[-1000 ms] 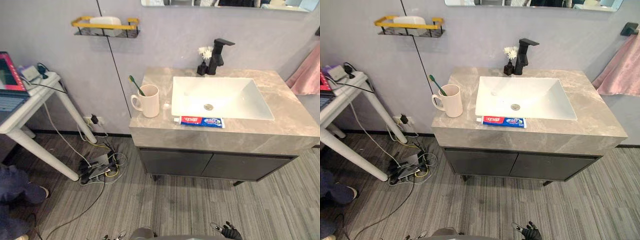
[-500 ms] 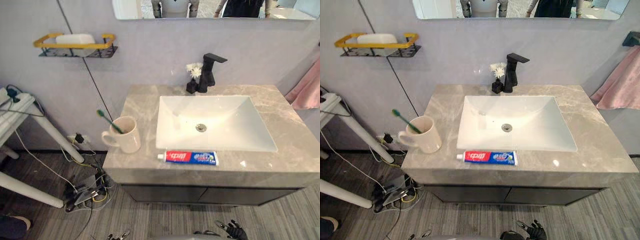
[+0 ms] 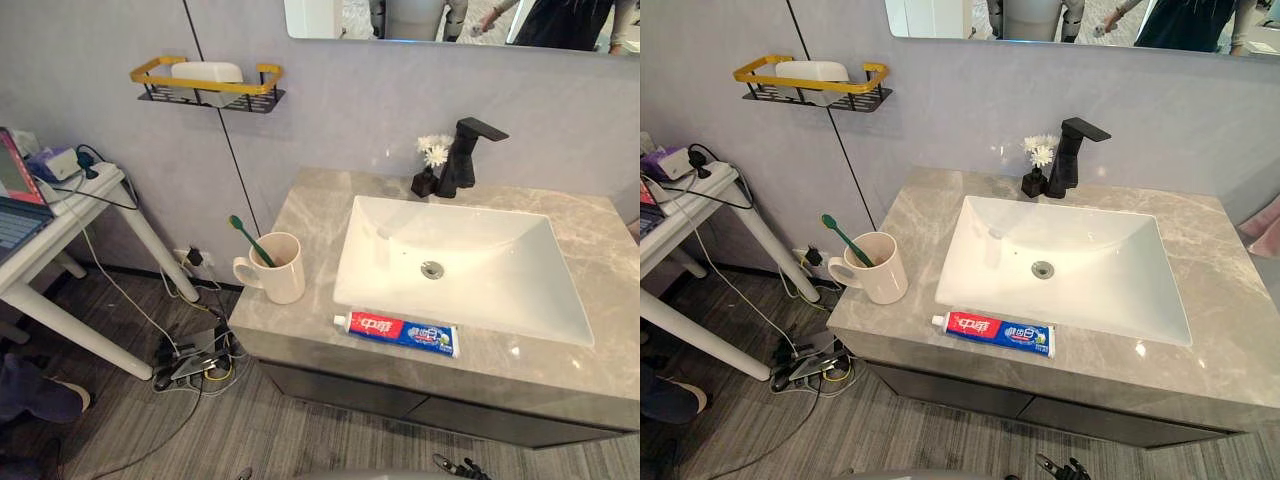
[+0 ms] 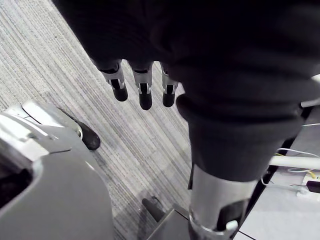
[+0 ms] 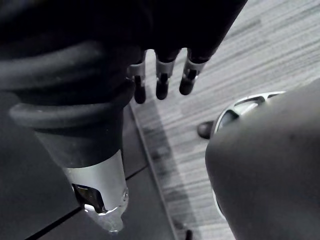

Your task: Organize washtable

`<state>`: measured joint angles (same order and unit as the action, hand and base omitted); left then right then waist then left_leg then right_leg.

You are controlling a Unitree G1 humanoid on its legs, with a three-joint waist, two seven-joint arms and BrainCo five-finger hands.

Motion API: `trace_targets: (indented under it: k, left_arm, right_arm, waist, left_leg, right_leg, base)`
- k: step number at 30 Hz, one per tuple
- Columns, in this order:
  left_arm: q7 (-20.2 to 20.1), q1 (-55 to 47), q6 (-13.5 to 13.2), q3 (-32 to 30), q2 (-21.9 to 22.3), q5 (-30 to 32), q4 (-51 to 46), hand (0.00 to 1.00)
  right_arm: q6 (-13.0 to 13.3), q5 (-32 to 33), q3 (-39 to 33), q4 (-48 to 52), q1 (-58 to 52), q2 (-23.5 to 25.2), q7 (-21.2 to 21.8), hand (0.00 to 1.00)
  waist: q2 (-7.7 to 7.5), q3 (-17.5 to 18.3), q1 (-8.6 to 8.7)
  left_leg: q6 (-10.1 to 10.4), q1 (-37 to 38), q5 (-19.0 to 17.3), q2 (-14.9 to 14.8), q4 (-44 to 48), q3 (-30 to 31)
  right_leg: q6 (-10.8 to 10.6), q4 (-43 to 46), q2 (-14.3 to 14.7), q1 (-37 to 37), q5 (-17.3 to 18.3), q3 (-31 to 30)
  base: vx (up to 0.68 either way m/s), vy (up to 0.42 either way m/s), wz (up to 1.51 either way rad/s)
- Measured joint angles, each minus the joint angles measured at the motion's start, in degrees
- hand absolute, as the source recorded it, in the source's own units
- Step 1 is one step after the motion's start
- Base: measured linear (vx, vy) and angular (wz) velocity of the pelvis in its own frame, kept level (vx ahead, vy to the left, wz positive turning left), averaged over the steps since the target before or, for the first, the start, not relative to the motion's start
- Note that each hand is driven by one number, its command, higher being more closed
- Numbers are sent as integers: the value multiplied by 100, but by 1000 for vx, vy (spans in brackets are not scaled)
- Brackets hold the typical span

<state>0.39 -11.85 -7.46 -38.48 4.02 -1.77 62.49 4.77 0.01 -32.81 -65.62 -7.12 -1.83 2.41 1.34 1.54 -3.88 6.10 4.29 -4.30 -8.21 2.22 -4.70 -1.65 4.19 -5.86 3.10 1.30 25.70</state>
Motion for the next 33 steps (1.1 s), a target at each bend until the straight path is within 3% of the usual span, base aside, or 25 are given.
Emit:
trace_targets:
  k: [4,6,9,11,13,14,17,19,22,25,33]
  left_arm:
    - [1,6,61,-110,-19,-132,-8,0]
    - [22,59,83,-410,-58,-309,-89,0]
    - [180,41,111,-1077,-235,-606,-835,0]
    - [390,53,159,-1465,-330,-679,-1968,0]
    - [880,84,164,-1758,-451,-469,-4184,0]
    - [995,108,168,-1801,-489,-314,-4735,0]
    - [1530,406,244,-1842,-816,1002,-7643,0]
    - [1688,562,289,-1741,-1074,1485,-8630,0]
    - [1749,842,317,-1185,-1501,1970,-9837,0]
    - [1697,940,270,-458,-1672,2136,-10518,0]
    - [925,2454,196,2909,-2374,1989,-10613,0]
  right_arm:
    - [-6,13,-216,-78,-44,-59,12,0]
    - [-17,7,-483,-87,-134,-36,18,0]
    - [-105,-7,-843,-68,-413,54,16,0]
    - [-144,-17,-944,72,-595,138,14,0]
    - [-176,-17,-954,418,-818,284,2,0]
    - [-184,-17,-955,506,-865,314,-5,0]
    - [-271,-15,-944,928,-967,362,-106,0]
    - [-278,-14,-940,1106,-954,371,-106,0]
    - [-296,-8,-938,1273,-966,335,-104,0]
    - [-296,-6,-875,1345,-932,342,-101,0]
    - [-305,-4,21,1428,-837,247,-96,0]
  waist:
    - [75,14,16]
    - [177,-33,32]
    - [161,-45,8]
    - [178,-41,-33]
    - [242,-20,-71]
    - [269,-13,-85]
    - [395,97,-150]
    - [502,121,-155]
    - [633,190,-150]
    - [623,197,-164]
    - [456,259,37]
  left_leg:
    - [-15,23,-15,33,-179,7]
    - [-95,-2,-130,6,-251,28]
    - [-172,-44,-183,35,-183,81]
    - [-172,-108,-187,30,-127,100]
    - [-190,-244,-190,-7,-8,130]
    - [-193,-245,-188,-13,-4,131]
    - [-262,-245,-143,16,1,159]
    - [-295,-245,-118,42,-6,231]
    - [-330,-223,-94,84,-2,330]
    - [-338,-208,-89,101,16,326]
    - [-353,-133,-100,128,81,235]
  right_leg:
    - [-41,-406,80,-125,-312,26]
    - [-79,-581,114,-191,-410,110]
    - [-117,-775,109,-329,-497,69]
    - [-126,-783,83,-318,-522,62]
    - [-125,-724,97,-252,-522,104]
    - [-125,-724,101,-256,-522,107]
    - [-125,-659,77,-296,-521,230]
    - [-104,-538,15,-297,-477,310]
    - [-126,-271,-117,-365,-314,559]
    - [-186,-115,-200,-399,-207,667]
    - [-232,87,-275,-373,-98,567]
  base:
    - [-126,45,8]
    - [-181,72,25]
    - [-120,34,18]
    - [-73,33,12]
    - [-58,-15,10]
    - [-42,-21,10]
    - [2,10,15]
    - [21,36,31]
    - [27,21,43]
    - [24,26,28]
    - [16,14,-4]
